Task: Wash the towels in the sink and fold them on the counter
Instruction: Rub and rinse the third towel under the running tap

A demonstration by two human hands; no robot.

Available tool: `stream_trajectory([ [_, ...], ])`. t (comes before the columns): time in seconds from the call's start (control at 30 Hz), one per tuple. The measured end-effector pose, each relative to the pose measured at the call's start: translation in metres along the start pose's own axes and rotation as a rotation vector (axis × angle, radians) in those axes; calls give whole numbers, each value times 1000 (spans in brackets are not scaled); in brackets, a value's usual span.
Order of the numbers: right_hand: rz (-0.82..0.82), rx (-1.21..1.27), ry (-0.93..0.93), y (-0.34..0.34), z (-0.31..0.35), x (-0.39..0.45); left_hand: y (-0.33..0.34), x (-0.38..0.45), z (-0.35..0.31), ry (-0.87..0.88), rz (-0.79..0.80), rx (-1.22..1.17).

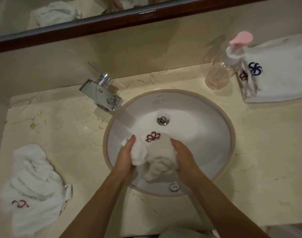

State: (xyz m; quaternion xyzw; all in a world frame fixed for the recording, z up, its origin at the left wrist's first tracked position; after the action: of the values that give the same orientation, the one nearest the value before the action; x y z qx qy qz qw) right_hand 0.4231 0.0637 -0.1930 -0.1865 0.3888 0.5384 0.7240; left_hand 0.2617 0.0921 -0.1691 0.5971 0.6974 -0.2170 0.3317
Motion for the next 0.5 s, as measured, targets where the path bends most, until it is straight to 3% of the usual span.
stream_trajectory([
  [0.07, -75, -326, -172, 17, 11, -3, 7, -6, -3, 162, -49, 248],
  [0.2, -235, -328, -151, 8, 23, 23, 32, -25, -13, 276, -20, 390],
  [0.27, -141, -348, -124, 21, 19, 26, 21, -10, -29, 321, -157, 416],
  [0.37, 2, -399, -326, 58, 36, 1, -8, 21, -54, 361, -334, 418],
  [0.43, -32, -437, -417, 60, 49, 2, -2, 15, -50, 356, -256, 324],
  [0.5, -166, -370, -345, 42, 57, 24, 13, 2, -43, 335, -166, 308],
])
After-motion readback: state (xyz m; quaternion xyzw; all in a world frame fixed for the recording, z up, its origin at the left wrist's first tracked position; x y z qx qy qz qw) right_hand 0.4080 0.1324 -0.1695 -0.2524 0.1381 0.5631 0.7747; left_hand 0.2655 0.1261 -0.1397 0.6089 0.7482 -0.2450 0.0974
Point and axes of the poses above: each hand's wrist, its own x-axis towards the middle knuckle, its own y-axis out of the palm, z = x × y, the point moved 10 cm from there along x, towards the middle knuckle, and after that the axes turned 4 degrees about -z, right-handed, at the moved point
